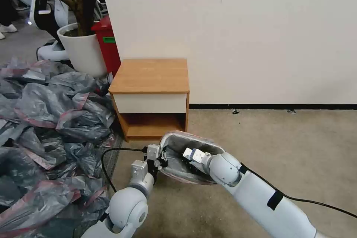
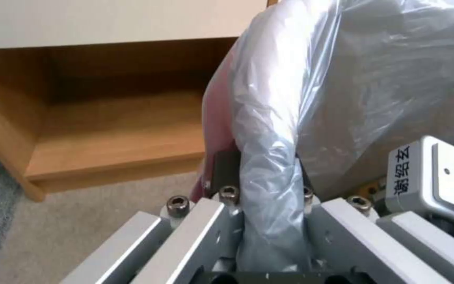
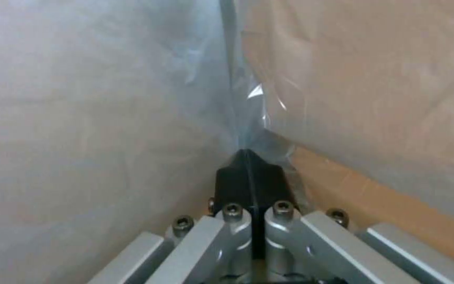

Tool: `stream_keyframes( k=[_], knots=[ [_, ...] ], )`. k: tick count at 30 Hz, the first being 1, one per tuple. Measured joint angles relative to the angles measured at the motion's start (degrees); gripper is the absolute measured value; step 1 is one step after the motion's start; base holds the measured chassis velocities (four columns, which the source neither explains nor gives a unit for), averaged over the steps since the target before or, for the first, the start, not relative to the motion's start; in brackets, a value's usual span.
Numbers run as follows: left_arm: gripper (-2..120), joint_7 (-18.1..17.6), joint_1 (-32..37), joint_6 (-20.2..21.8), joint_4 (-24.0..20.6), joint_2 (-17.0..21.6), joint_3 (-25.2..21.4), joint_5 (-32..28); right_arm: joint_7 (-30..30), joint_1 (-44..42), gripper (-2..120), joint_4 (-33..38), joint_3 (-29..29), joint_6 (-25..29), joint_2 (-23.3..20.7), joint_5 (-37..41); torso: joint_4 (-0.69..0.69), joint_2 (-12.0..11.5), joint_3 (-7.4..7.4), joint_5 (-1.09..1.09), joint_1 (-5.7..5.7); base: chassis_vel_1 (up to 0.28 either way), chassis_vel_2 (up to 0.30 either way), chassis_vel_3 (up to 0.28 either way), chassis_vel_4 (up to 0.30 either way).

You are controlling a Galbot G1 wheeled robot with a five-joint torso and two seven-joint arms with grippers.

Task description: Pick up the garbage bag from the table and place it over the trash can.

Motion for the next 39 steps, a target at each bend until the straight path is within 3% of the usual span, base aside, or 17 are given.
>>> stream_keyframes(
  k=[23, 39],
  knots=[
    [2, -0.7, -0.4, 1.3, -0.5, 1.0, -0.4, -2.7, 0.0, 0.1, 0, 0.2, -0.1, 0.0, -0.2, -0.2, 0.00, 0.0, 0.00, 0.00, 0.00, 0.000, 0.000, 0.000, 0.000],
    [2, -0.8, -2.9, 1.2, 1.6, 2.0, -0.5, -3.6, 0.0, -0.7, 0, 7.1, 0.7, 0.0, -2.9, 2.2, -0.01, 0.0, 0.00, 0.00, 0.00, 0.000, 0.000, 0.000, 0.000]
  ],
)
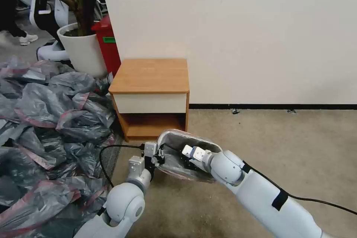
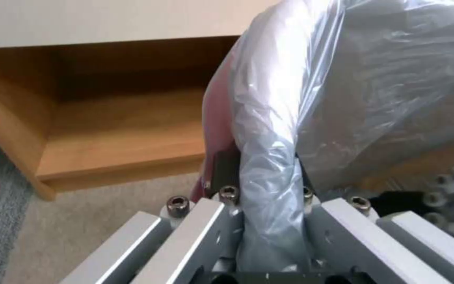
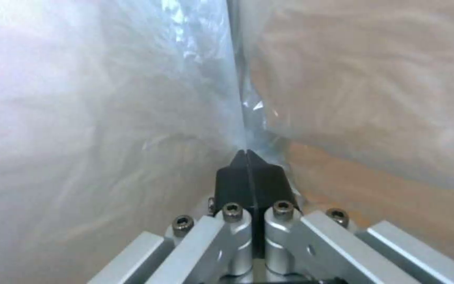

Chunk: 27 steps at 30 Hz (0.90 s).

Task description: Pick up the garbage bag from the table and place it over the trash can.

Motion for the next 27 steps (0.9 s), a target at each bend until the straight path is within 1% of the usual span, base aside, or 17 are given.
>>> stream_keyframes(
  k=[1, 5, 7, 9, 10, 14, 15, 16, 17, 18, 20, 21, 23, 24, 25, 27],
  knots=[
    [2, 0.0, 0.0, 0.0, 0.0, 0.0, 0.0, 0.0, 0.0, 0.0, 0, 0.0, 0.0, 0.0, 0.0, 0.0, 0.00, 0.0, 0.00, 0.00, 0.00, 0.000, 0.000, 0.000, 0.000],
    [2, -1.0, -0.7, 0.0, 0.4, 0.5, -0.5, -3.0, 0.0, -1.9, 0, 5.0, 2.6, 0.1, -2.7, 2.0, 0.01, 0.0, 0.00, 0.00, 0.00, 0.000, 0.000, 0.000, 0.000],
    [2, -1.3, -0.8, 0.0, 0.4, 0.6, -0.5, -3.8, 0.0, -2.4, 0, 6.1, 3.5, 0.2, -3.3, 2.5, 0.01, 0.0, 0.00, 0.01, 0.00, 0.000, 0.000, 0.000, 0.000],
    [2, -2.6, -1.4, 0.6, 0.5, 1.0, -1.0, -7.6, 0.3, -5.2, 0, 11.2, 7.3, 1.1, -6.1, 5.1, 0.00, 0.0, 0.00, 0.01, 0.00, 0.000, 0.000, 0.000, 0.000],
    [2, -2.6, -1.4, 0.6, 0.5, 1.0, -1.0, -7.6, 0.3, -5.2, 0, 11.2, 7.3, 1.1, -6.1, 5.1, 0.00, 0.0, 0.00, 0.01, 0.00, 0.000, 0.000, 0.000, 0.000],
    [2, -6.2, -2.5, 2.5, 0.4, 1.6, -1.7, -15.5, 1.4, -11.4, 0, 21.7, 16.6, 4.4, -10.9, 10.8, -0.01, 0.0, -0.01, 0.00, 0.00, 0.000, 0.000, 0.000, 0.000],
    [2, -6.2, -2.5, 2.5, 0.4, 1.6, -1.7, -15.5, 1.4, -11.4, 0, 21.7, 16.6, 4.4, -10.9, 10.8, -0.01, 0.0, -0.01, 0.00, 0.00, 0.000, 0.000, 0.000, 0.000],
    [2, -7.0, -2.7, 3.0, 0.3, 1.7, -1.8, -17.1, 1.8, -12.7, 0, 23.3, 18.9, 5.2, -11.6, 12.1, 0.00, 0.0, -0.01, 0.01, 0.00, 0.000, 0.000, 0.000, 0.000],
    [2, -8.7, -2.9, 3.9, -0.1, 1.9, -2.0, -20.1, 3.1, -14.8, 0, 25.8, 22.9, 6.7, -12.3, 14.4, -0.01, 0.0, -0.01, -0.01, 0.00, 0.000, 0.000, 0.000, 0.000],
    [2, -10.4, -3.1, 4.8, -0.5, 2.0, -2.3, -22.7, 4.6, -16.0, 0, 27.1, 25.3, 7.6, -12.6, 15.9, -0.01, 0.0, -0.01, 0.00, 0.00, 0.000, 0.000, 0.000, 0.000],
    [2, -13.2, -3.2, 6.2, -1.2, 2.1, -2.6, -27.0, 9.7, -18.4, 0, 28.7, 28.6, 10.0, -12.3, 18.4, 0.00, 0.0, -0.01, 0.00, 0.00, 0.000, 0.000, 0.000, 0.000],
    [2, -13.2, -3.2, 6.2, -1.2, 2.1, -2.6, -27.0, 9.7, -18.4, 0, 28.7, 28.6, 10.0, -12.3, 18.4, 0.00, 0.0, -0.01, 0.00, 0.00, 0.000, 0.000, 0.000, 0.000],
    [2, -17.1, -3.4, 8.4, -1.9, 2.1, -3.1, -32.6, 15.8, -21.0, 0, 29.7, 31.0, 12.2, -10.9, 19.7, 0.01, 0.0, -0.01, 0.00, 0.00, 0.000, 0.000, 0.000, 0.000],
    [2, -20.5, -3.6, 10.0, -2.4, 2.1, -3.6, -37.4, 20.0, -23.3, 0, 30.1, 32.3, 14.6, -9.2, 20.1, 0.00, 0.0, -0.01, 0.00, 0.00, 0.000, 0.000, 0.000, 0.000],
    [2, -20.5, -3.6, 10.0, -2.4, 2.1, -3.6, -37.4, 20.0, -23.3, 0, 30.1, 32.3, 14.6, -9.2, 20.1, 0.00, 0.0, -0.01, 0.00, 0.00, 0.000, 0.000, 0.000, 0.000],
    [2, -23.3, -3.6, 11.0, -2.4, 2.0, -4.3, -42.2, 24.6, -26.8, 10, 30.3, 33.5, 18.5, -6.4, 19.7, 0.00, 0.0, -0.01, 0.01, 0.00, 0.000, 0.000, 0.000, 0.000]
  ],
)
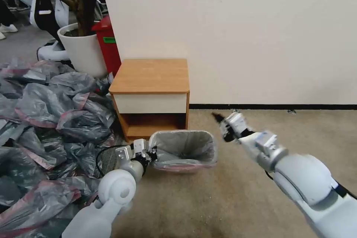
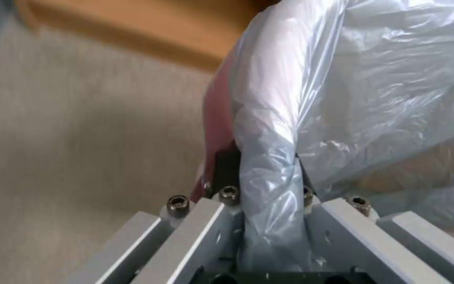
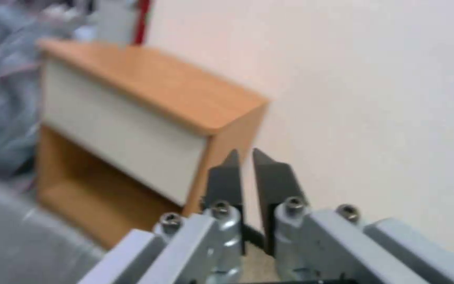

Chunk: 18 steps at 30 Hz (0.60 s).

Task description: Pick up the garbage bag from the table and place it over the trash can.

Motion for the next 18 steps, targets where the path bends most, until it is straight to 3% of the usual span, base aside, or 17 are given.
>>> stream_keyframes(
  k=[5, 6, 9, 10, 18],
  knots=[
    [2, -2.9, 0.2, 1.1, 0.4, -0.3, -0.9, -5.1, 5.0, -4.9, 28, 0.0, 1.0, 7.5, 5.4, -1.1, 0.00, 0.0, 0.00, -0.01, 0.00, 0.000, 0.000, 0.000, 0.000],
    [2, -2.9, 0.2, 1.1, 0.4, -0.3, -0.9, -5.1, 5.0, -4.9, 28, 0.0, 1.0, 7.5, 5.4, -1.1, 0.00, 0.0, 0.00, -0.01, 0.00, 0.000, 0.000, 0.000, 0.000],
    [2, -3.7, 0.4, 1.5, 0.8, -0.2, -0.9, -5.2, 6.0, -6.9, 44, -0.2, 1.4, 9.7, 8.1, -2.1, 0.01, 0.0, 0.00, -0.01, 0.00, 0.000, 0.000, 0.000, 0.000],
    [2, -3.7, 0.4, 1.5, 0.8, -0.2, -0.9, -5.2, 6.0, -6.9, 44, -0.2, 1.4, 9.7, 8.1, -2.1, 0.01, 0.0, 0.00, -0.01, 0.00, 0.000, 0.000, 0.000, 0.000],
    [2, -5.1, 0.7, 2.5, 2.5, -0.3, -0.6, -4.4, 6.0, -8.2, 77, -0.9, 1.2, 11.0, 10.4, -3.3, 0.00, 0.0, 0.01, -0.01, 0.00, 0.000, 0.000, 0.000, 0.000]
  ],
)
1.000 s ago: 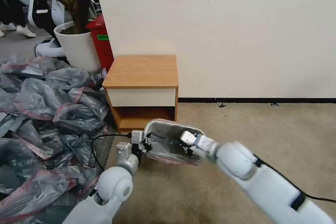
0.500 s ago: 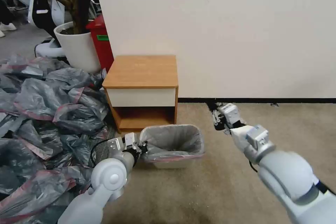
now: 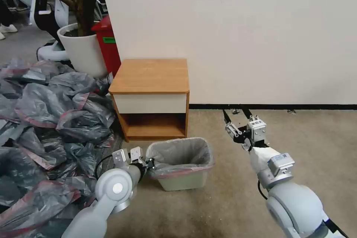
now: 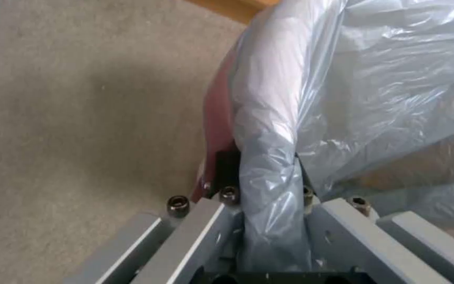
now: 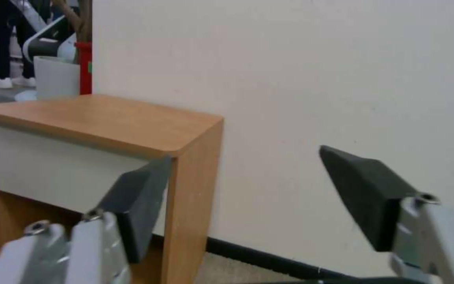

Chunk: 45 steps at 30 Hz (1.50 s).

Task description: Pick up the garbage bag from the table and place it over the trash can.

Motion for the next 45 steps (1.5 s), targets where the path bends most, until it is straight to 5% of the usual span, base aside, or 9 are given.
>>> stream_keyframes(
  k=[5, 11, 33, 36, 38, 40, 41, 45],
  knots=[
    [2, -0.1, -0.2, 0.5, 1.4, -0.1, 0.1, 0.1, -0.1, 0.3, 94, -0.6, -0.1, 0.1, 0.3, -0.3, 0.00, 0.0, 0.00, 0.00, 0.00, 0.000, 0.000, 0.000, 0.000],
    [6, -0.1, -0.3, 1.4, 2.0, -0.3, 0.2, 0.1, -0.2, 0.7, 100, -1.3, -0.1, 0.2, 0.2, -0.3, 0.00, 0.0, 0.00, 0.00, 0.00, 0.000, 0.000, 0.000, 0.000],
    [89, 1.7, 0.0, 2.3, -0.6, 1.3, -0.8, 0.3, -0.1, 1.5, 100, -2.4, 0.5, 0.5, 0.2, 0.2, 0.00, 0.0, 0.00, 0.00, 0.00, 0.000, 0.000, 0.000, 0.000],
    [97, 3.7, 0.8, 2.2, -1.5, 1.5, -1.8, 1.9, -0.1, 1.1, 100, -2.4, 0.9, 1.5, 0.5, 1.4, 0.00, 0.0, 0.00, 0.00, 0.00, 0.000, 0.000, 0.000, 0.000],
    [99, 9.6, 2.3, 0.2, -2.2, 1.8, -3.1, 8.3, -0.2, 0.3, 100, -2.4, 1.8, 3.2, 0.9, 3.2, 0.00, 0.0, 0.00, 0.00, 0.00, 0.000, 0.000, 0.000, 0.000],
    [100, 19.3, 4.9, -4.5, -2.9, 2.2, -4.9, 18.2, -0.3, -0.7, 100, -2.6, 3.0, 5.2, 1.6, 4.4, 0.00, 0.0, 0.00, 0.00, 0.00, 0.000, 0.000, 0.000, 0.000],
    [100, 19.3, 4.9, -4.5, -2.9, 2.2, -4.9, 18.2, -0.3, -0.7, 100, -2.6, 3.0, 5.2, 1.6, 4.4, 0.00, 0.0, 0.00, 0.00, 0.00, 0.000, 0.000, 0.000, 0.000],
    [100, 29.7, 10.7, -12.2, -5.3, 1.7, -8.1, 31.1, -0.5, -2.2, 100, -3.4, 4.7, 8.9, 3.5, 4.9, 0.00, 0.0, 0.00, 0.01, 0.00, 0.000, 0.000, 0.000, 0.000]
  ],
)
